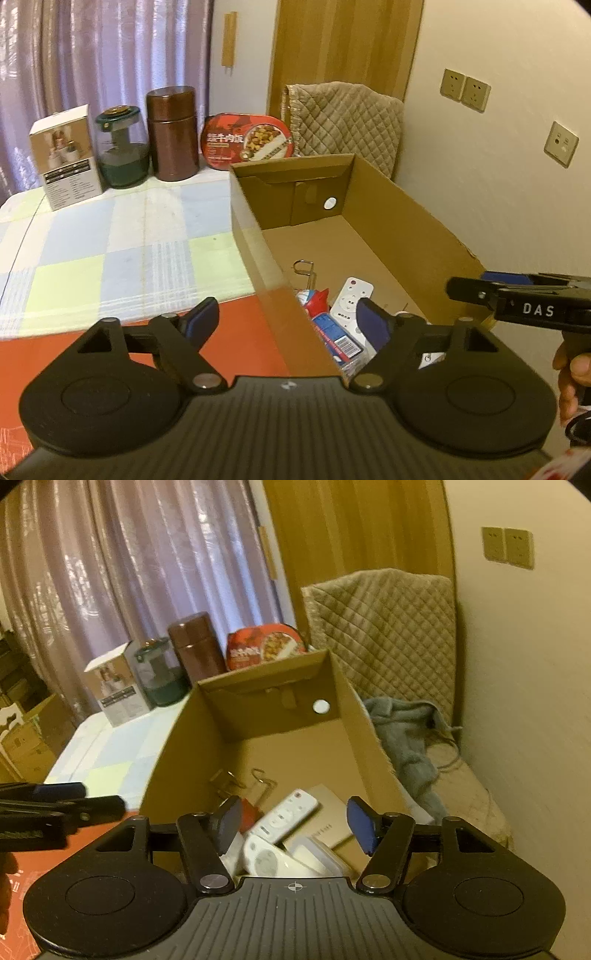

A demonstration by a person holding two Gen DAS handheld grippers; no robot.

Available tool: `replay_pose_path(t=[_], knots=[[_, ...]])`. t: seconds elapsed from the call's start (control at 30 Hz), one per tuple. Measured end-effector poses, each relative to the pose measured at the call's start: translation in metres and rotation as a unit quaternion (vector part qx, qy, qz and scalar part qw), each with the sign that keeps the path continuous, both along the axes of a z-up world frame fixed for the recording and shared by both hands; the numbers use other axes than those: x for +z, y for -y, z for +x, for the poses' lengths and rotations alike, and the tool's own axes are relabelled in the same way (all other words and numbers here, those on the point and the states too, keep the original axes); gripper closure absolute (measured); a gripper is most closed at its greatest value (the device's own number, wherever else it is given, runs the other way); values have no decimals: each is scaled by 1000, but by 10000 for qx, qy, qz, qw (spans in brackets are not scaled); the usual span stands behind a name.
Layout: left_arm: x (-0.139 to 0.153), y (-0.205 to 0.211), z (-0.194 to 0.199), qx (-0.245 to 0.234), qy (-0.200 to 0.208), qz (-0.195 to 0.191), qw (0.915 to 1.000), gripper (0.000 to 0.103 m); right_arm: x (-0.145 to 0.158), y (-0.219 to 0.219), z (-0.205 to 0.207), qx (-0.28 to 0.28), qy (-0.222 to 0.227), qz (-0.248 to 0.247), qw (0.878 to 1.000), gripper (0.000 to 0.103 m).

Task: Organize rigid objects
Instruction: 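Withdraw both tools from the box back over the table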

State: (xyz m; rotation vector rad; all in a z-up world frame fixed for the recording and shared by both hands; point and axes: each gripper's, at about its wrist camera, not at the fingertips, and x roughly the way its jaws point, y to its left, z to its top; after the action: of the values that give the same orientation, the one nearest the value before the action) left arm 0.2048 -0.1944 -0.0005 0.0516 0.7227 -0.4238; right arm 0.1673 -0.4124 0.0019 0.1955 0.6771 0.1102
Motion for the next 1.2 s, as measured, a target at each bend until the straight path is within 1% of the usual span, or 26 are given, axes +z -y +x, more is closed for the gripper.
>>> replay_pose_path(t=[0.3,0.4,0.63,0.77,0.9,1.0,1.2], knots=[[12,-16,-27,224,18,-190,9996,4,16,5,-25,-55,-83,-22,9999,38],[15,-20,-39,296,51,-161,9994,1,22,2,-35,-5,-138,-74,9999,37],[17,-27,-69,474,-64,-120,9988,1,31,-3,-59,65,-294,-123,9995,36],[17,-32,-86,550,-251,-193,9980,1,34,-8,-74,83,-351,-194,9992,35],[22,-37,-104,692,-167,-123,9974,2,38,-11,-88,116,-371,-218,9990,35],[28,-42,-116,794,-133,-201,9966,4,42,-14,-99,127,-370,-249,9989,35],[40,-48,-134,977,-52,-269,9948,4,49,-18,-120,122,-316,-242,9991,35]])
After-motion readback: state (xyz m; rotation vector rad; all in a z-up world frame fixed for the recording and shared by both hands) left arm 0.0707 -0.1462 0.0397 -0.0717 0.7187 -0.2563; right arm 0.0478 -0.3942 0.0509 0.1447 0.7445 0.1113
